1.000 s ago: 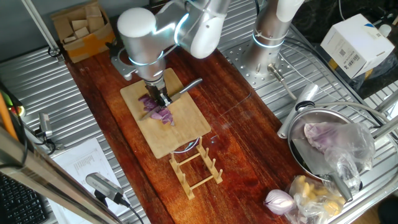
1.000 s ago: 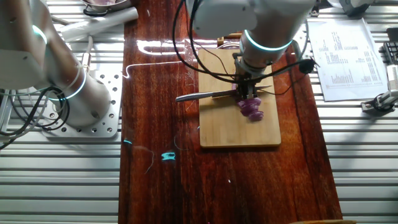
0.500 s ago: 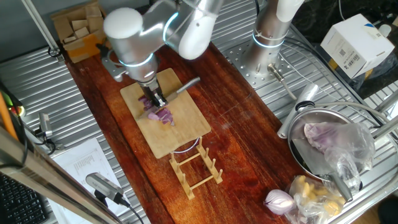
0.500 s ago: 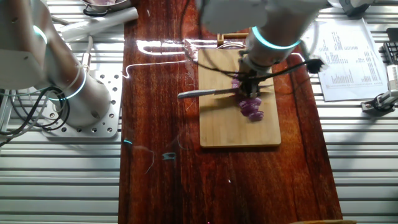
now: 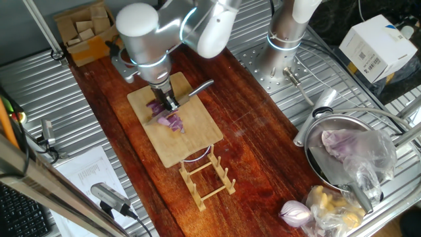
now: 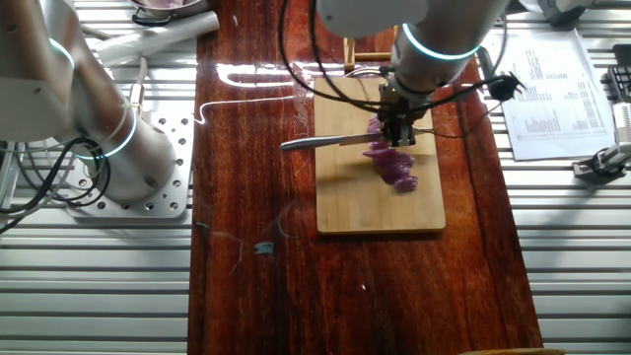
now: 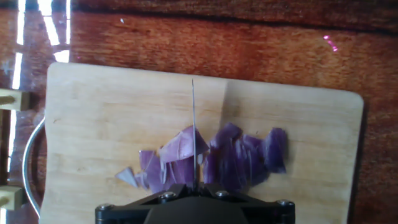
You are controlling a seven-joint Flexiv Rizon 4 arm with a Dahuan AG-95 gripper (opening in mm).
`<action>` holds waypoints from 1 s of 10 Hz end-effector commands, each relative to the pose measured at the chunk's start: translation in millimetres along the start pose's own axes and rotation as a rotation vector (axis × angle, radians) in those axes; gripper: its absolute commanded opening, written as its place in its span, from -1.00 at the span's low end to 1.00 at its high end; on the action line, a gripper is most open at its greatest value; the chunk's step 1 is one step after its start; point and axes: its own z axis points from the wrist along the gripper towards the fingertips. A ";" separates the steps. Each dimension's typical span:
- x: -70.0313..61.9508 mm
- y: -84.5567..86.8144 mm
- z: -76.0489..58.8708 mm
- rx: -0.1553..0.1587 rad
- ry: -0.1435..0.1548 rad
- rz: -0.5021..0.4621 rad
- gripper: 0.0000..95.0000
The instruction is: Chop the onions
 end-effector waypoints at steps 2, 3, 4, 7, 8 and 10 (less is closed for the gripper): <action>2.0 -1.6 3.0 -0.005 -0.011 0.017 -1.00; 1.9 -1.6 3.2 0.001 -0.011 0.013 -1.00; 2.1 -1.6 2.9 0.007 -0.012 -0.003 -1.00; 4.2 -0.2 -5.3 0.012 -0.011 -0.013 -1.00; 5.1 0.5 -9.1 0.012 -0.012 -0.014 -1.00; 5.9 1.2 -12.5 0.008 -0.018 -0.016 -1.00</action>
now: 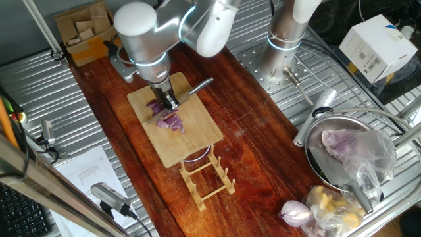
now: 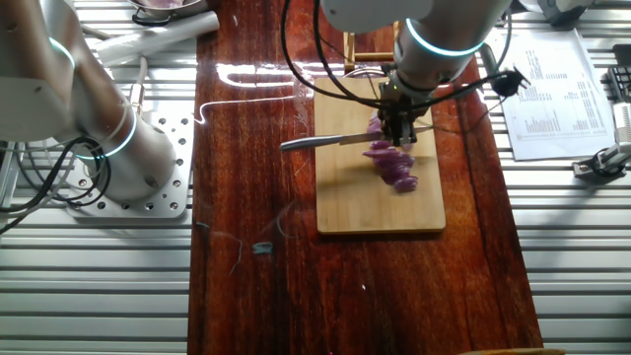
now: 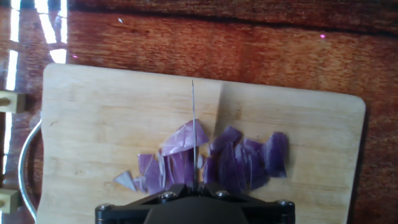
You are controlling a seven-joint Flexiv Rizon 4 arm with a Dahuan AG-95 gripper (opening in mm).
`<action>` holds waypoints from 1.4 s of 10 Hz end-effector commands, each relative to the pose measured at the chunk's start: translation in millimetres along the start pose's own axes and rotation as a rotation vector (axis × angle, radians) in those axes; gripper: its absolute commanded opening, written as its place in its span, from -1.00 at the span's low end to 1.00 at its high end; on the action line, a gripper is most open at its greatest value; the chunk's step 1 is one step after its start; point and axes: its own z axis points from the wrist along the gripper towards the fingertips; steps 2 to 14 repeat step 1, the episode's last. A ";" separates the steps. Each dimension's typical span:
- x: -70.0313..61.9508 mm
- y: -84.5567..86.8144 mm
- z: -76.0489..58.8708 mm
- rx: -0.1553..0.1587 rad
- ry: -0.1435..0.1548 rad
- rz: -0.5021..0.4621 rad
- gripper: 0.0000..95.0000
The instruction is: Chop the onions
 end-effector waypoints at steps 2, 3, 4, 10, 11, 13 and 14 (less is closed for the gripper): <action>-0.1 0.9 -1.6 -0.007 0.000 -0.005 -1.00; -0.1 0.9 -1.6 -0.007 0.000 -0.005 -1.00; -0.1 0.9 -1.6 -0.007 0.000 -0.005 -1.00; -0.1 0.9 -1.6 -0.007 0.000 -0.005 -1.00; -0.1 0.9 -1.6 -0.007 0.000 -0.005 -1.00; -0.1 0.9 -1.6 -0.007 0.000 -0.005 -1.00; -0.1 0.9 -1.6 -0.007 0.000 -0.005 -1.00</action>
